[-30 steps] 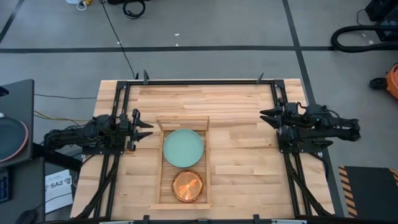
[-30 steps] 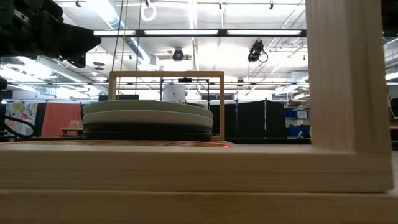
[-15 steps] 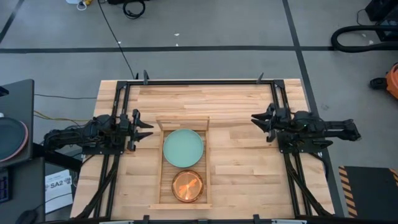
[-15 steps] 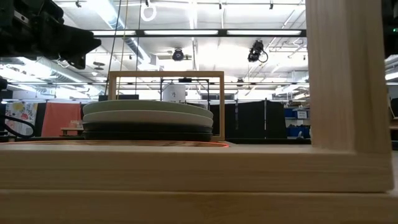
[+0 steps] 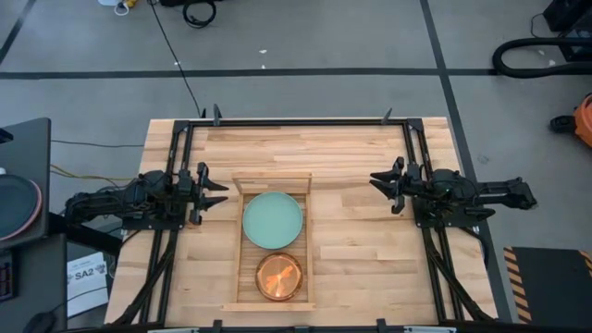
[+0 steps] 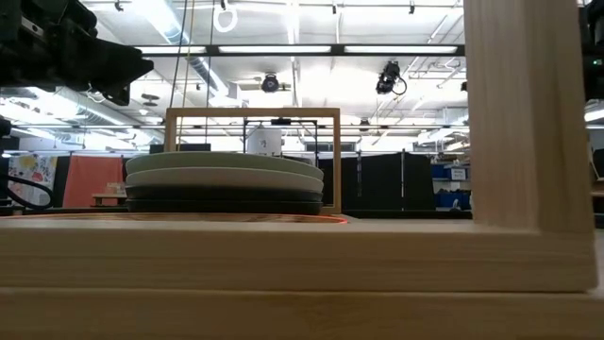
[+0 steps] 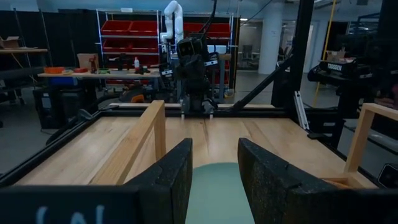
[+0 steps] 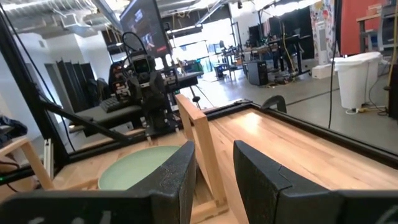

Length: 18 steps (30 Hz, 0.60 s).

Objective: Place and stack plates onto a shelf
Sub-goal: Return to Home Position

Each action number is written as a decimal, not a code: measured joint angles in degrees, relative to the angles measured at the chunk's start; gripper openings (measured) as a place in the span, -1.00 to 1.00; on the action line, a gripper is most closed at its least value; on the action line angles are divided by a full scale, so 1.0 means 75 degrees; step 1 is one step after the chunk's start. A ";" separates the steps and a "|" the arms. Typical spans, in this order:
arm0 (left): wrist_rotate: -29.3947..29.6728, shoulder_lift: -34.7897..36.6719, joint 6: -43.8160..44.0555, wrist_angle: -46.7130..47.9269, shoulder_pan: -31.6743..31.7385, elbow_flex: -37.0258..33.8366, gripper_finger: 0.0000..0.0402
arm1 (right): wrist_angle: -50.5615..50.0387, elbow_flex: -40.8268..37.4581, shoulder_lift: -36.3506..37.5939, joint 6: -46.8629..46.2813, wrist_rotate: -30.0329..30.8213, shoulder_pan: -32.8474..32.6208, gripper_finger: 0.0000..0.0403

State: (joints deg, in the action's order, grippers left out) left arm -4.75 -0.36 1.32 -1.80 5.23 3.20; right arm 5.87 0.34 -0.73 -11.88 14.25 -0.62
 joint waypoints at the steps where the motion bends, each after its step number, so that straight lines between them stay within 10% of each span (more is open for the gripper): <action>1: 0.0000 0.0001 0.0000 0.0006 0.0000 0.0003 -0.33 | -0.0003 0.0000 0.0000 0.0000 0.0037 0.0000 -0.43; 18: 0.0038 -0.0042 0.0154 -0.0134 -0.0004 -0.0352 -0.33 | -0.0048 0.0000 -0.0003 -0.0004 0.0097 0.0000 -0.43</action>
State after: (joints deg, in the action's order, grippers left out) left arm -4.47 -0.68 2.47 -2.81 5.21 0.56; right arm 5.51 0.34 -0.75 -11.91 14.98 -0.62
